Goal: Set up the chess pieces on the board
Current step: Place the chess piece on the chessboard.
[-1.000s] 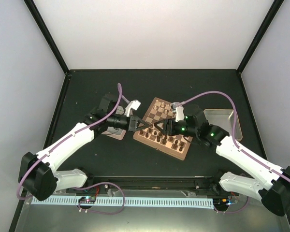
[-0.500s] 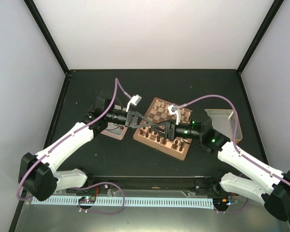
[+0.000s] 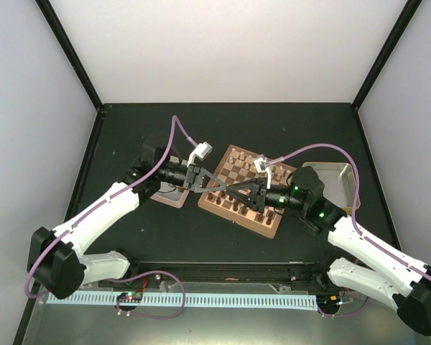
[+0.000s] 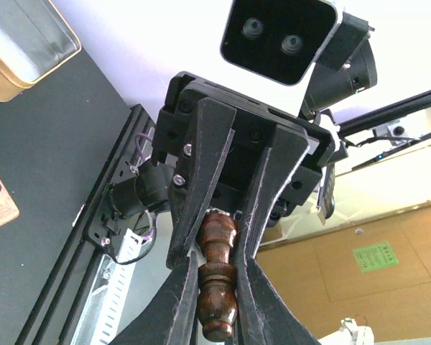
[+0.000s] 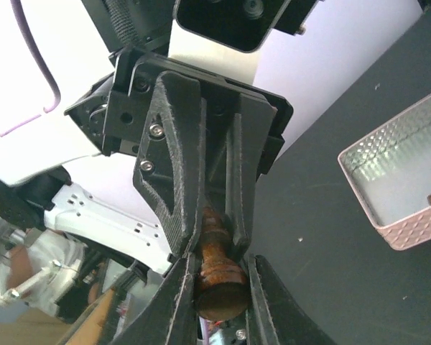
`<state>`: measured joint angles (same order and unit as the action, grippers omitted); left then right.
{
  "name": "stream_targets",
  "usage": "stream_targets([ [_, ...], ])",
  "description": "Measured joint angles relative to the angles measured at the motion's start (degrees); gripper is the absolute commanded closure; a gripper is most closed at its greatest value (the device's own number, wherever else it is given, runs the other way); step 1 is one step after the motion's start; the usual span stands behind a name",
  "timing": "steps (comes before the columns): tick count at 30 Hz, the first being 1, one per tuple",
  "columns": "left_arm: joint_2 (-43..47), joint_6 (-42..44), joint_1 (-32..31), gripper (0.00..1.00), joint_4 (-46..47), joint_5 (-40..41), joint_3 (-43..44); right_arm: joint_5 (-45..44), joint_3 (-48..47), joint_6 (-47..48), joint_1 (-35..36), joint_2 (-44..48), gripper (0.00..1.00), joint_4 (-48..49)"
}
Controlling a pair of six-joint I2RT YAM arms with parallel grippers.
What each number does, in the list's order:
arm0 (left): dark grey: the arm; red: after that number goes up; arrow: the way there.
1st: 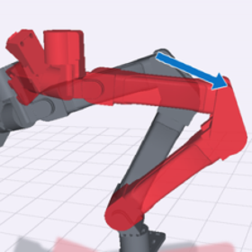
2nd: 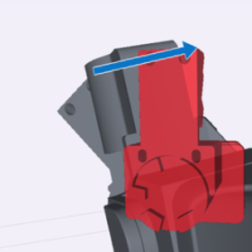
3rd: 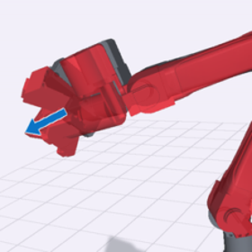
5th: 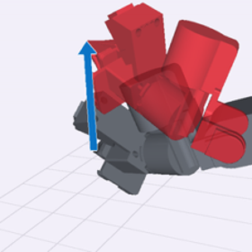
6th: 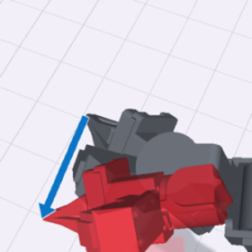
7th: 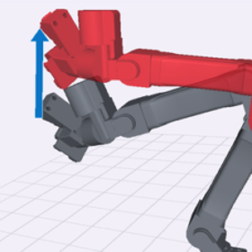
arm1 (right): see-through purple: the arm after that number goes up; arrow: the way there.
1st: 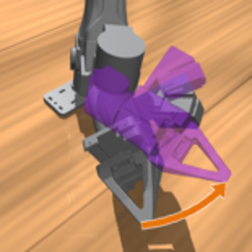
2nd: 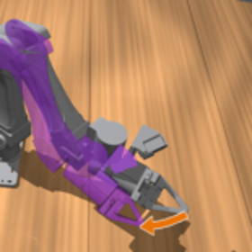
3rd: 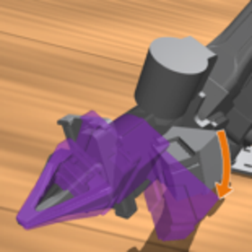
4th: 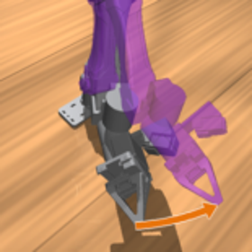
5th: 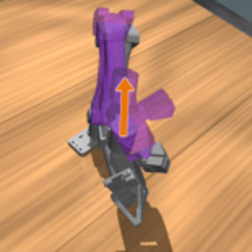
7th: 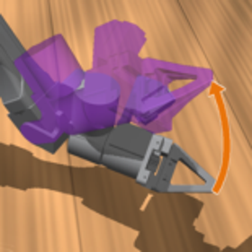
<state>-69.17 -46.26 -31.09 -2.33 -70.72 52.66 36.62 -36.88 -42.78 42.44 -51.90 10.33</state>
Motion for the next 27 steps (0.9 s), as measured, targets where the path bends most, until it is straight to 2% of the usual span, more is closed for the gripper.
stream_targets([
  [3,0.07,0.76,-0.04,0.89,-0.13,-0.31,0.02,0.15,0.07,0.11,0.09,0.15,0.99,0.22],
  [4,0.07,1.07,-0.04,0.84,-0.17,-0.39,0.04,0.20,0.07,0.13,0.09,0.13,0.99,0.24],
  [8,0.07,1.60,-0.11,0.53,-0.50,-1.01,0.11,-0.02,0.07,0.22,0.07,0.11,0.99,0.85],
  [10,0.15,1.68,-0.11,0.44,-0.66,-1.25,0.13,-0.50,0.07,0.22,0.07,0.11,0.99,1.38],
  [14,0.76,-0.24,0.04,0.41,0.63,-1.07,-0.33,-1.79,0.07,0.17,0.07,0.22,0.99,1.90],
  [19,1.22,-6.19,0.39,0.42,7.43,-1.03,-3.52,-2.71,0.07,0.07,0.07,0.31,0.99,2.25],
  [23,1.18,-8.94,0.39,0.47,9.97,-0.92,-4.13,-3.04,0.09,0.11,0.07,0.22,0.99,2.23],
  [27,1.16,-11.13,0.48,0.57,12.31,-0.52,-4.13,-3.04,0.07,0.48,0.07,-0.04,0.99,1.60],
])
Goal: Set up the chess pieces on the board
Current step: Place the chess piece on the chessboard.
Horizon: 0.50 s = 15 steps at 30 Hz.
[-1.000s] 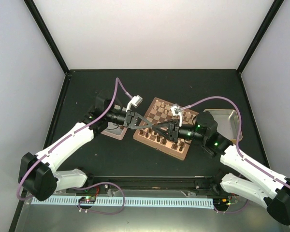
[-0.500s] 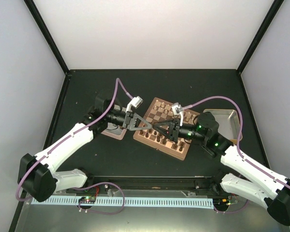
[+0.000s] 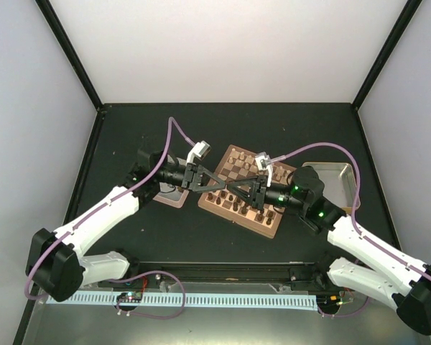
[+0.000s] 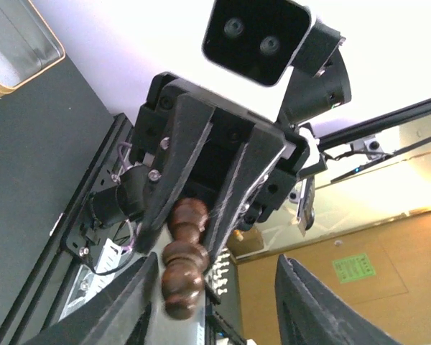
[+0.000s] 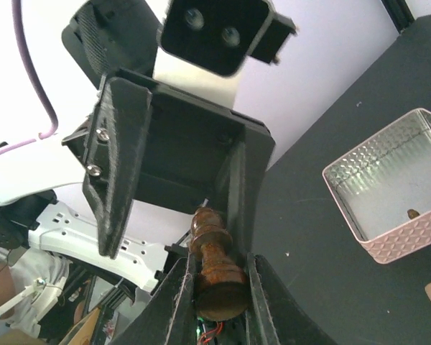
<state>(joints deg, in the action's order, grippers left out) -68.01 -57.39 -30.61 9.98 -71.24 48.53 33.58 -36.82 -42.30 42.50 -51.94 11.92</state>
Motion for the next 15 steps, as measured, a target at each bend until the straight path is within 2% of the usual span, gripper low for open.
stream_targets([
  [4,-0.33,-1.79,0.17,0.66,1.70,0.70,-0.17,-0.04,0.00,0.22,0.00,-0.52,0.99,-0.61],
  [11,-1.29,-3.19,0.24,0.89,2.47,1.66,-1.09,-0.02,0.00,0.42,0.00,-0.98,0.98,-0.74],
  [12,-1.40,-3.26,0.28,0.91,2.45,1.75,-1.16,-0.04,0.00,0.44,0.00,-0.98,0.95,-0.83],
  [13,-1.44,-3.26,0.28,0.92,2.43,1.86,-1.16,-0.02,0.00,0.46,-0.04,-1.01,0.86,-0.87],
  [15,-1.44,-3.06,0.33,0.93,2.25,2.01,-1.16,-0.07,0.00,0.59,-0.07,-0.98,0.62,-1.01],
])
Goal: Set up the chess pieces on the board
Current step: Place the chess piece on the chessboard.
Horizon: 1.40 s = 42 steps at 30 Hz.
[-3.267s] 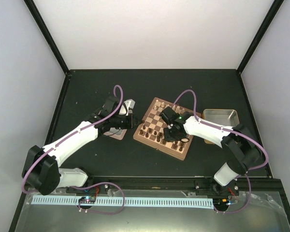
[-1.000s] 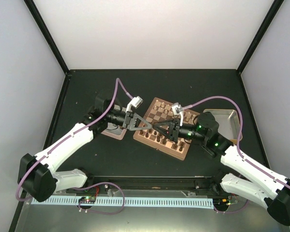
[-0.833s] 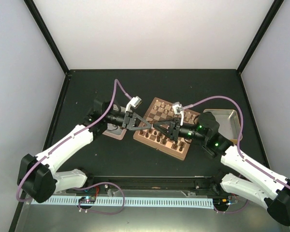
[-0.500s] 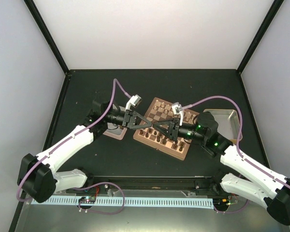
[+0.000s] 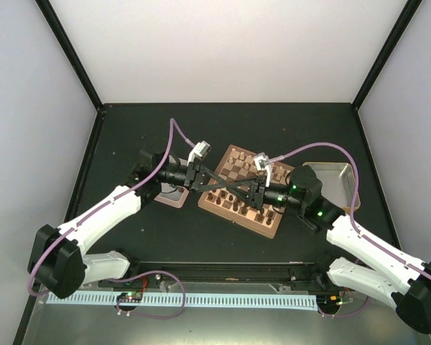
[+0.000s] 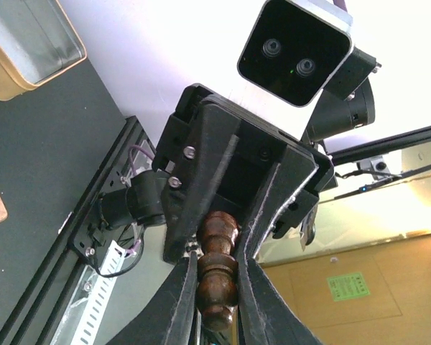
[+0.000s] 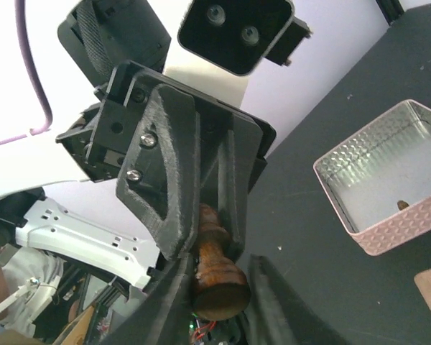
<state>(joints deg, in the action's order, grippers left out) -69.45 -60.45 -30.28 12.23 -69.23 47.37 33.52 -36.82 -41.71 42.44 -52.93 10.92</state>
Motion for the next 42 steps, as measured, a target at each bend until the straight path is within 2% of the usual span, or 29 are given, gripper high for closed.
stream_targets([
  [1,0.00,0.39,0.00,0.93,-0.35,0.15,0.00,-0.15,0.00,0.35,0.02,0.07,0.51,-0.26],
  [4,0.00,3.21,0.00,0.93,-3.23,1.31,0.31,-2.12,-0.02,0.81,0.02,0.90,0.38,-3.15],
  [9,-0.37,12.66,0.07,0.94,-16.50,7.13,4.02,-10.86,-0.22,2.27,0.02,7.02,0.33,-9.51],
  [15,-2.49,23.96,-1.11,0.95,-31.08,19.67,8.26,-30.36,-4.59,1.81,0.02,12.37,0.32,-22.47],
  [21,-8.46,31.54,-10.69,0.96,-44.24,41.11,14.45,-51.43,-8.13,-4.00,0.00,13.68,0.32,-38.56],
  [25,-12.96,33.44,-17.64,0.96,-50.23,52.70,17.68,-60.28,-8.22,-8.52,0.00,13.62,0.32,-47.65],
  [33,-23.37,34.99,-28.39,0.96,-58.75,67.56,28.63,-69.68,-8.22,-14.12,0.00,13.77,0.31,-57.46],
  [42,-32.37,36.24,-32.70,0.96,-65.07,73.13,36.13,-73.83,-8.17,-17.22,0.00,16.79,0.31,-61.79],
])
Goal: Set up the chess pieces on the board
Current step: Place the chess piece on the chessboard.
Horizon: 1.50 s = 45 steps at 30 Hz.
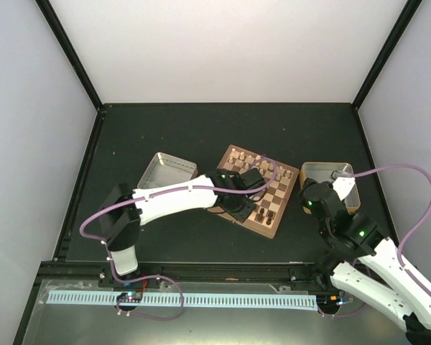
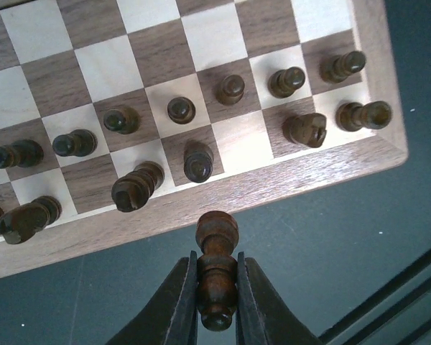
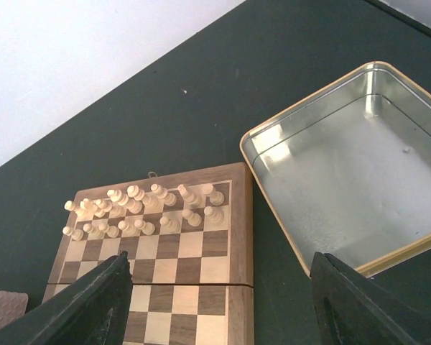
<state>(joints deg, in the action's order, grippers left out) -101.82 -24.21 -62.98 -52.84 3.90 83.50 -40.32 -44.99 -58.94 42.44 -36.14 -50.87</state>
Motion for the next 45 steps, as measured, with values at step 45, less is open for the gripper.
stream_targets([
  [45,-10.21,6.97,9.14,0.88,-6.80,-0.09,5.40,-0.17,1.68,-1.53,0.00,2.54,0.30,-1.01],
])
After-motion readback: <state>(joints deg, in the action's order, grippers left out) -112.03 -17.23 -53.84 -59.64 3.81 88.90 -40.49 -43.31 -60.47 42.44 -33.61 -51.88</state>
